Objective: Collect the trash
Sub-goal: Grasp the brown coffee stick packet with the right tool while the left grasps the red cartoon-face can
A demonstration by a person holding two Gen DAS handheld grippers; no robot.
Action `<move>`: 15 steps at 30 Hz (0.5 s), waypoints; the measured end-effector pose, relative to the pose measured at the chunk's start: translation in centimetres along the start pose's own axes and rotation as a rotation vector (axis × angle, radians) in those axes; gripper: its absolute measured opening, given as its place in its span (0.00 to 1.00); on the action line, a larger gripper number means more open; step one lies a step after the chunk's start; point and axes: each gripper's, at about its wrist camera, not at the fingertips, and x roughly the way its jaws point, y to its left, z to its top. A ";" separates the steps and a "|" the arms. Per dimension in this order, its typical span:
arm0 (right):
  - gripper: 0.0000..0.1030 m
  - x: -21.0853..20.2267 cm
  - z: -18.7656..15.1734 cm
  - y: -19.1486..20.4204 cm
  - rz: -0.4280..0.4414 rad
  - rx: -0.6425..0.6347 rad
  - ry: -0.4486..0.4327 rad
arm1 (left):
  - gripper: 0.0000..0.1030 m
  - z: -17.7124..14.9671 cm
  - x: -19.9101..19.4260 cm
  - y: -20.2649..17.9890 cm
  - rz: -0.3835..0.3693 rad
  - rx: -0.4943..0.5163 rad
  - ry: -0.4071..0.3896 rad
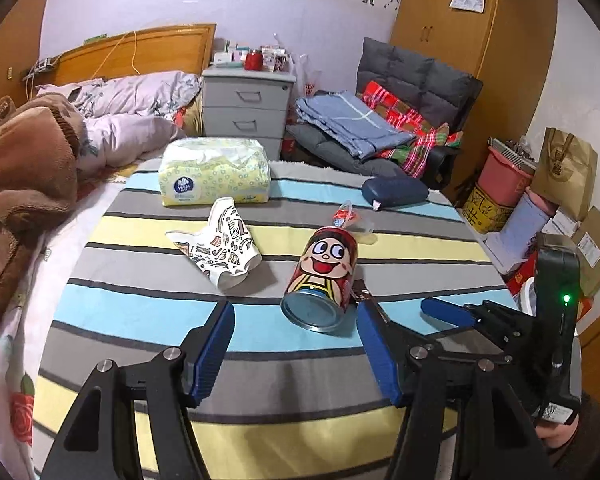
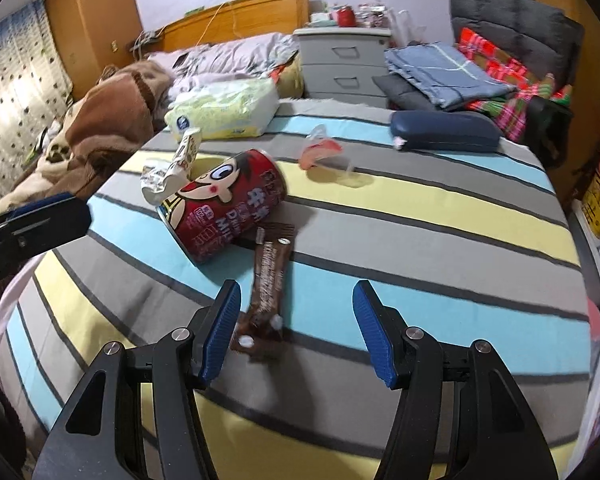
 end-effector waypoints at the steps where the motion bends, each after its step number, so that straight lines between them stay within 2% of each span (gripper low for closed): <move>1: 0.58 0.4 0.1 0.3 0.000 -0.016 0.008 | 0.61 0.1 0.4 0.0 -0.003 0.007 0.005; 2: 0.58 0.6 0.2 0.5 -0.005 -0.029 0.016 | 0.61 0.3 0.7 0.0 -0.007 0.013 0.009; 7: 0.43 1.8 0.7 0.6 -0.057 -0.068 0.039 | 0.61 1.3 2.9 -0.4 -0.041 0.031 0.042; 10: 0.39 2.0 0.9 0.0 -0.037 -0.056 0.048 | 0.62 1.7 4.2 -0.9 -0.063 0.040 0.057; 12: 0.30 2.0 1.1 -0.1 -0.064 -0.068 0.047 | 0.62 2.2 5.2 -1.3 -0.076 0.045 0.066; 13: 0.29 2.0 1.1 -0.3 -0.061 -0.068 0.047 | 0.62 2.3 5.8 -1.4 -0.080 0.046 0.076; 15: 0.22 2.1 1.2 -0.6 -0.053 -0.064 0.047 | 0.62 2.5 6.6 -1.6 -0.091 0.054 0.092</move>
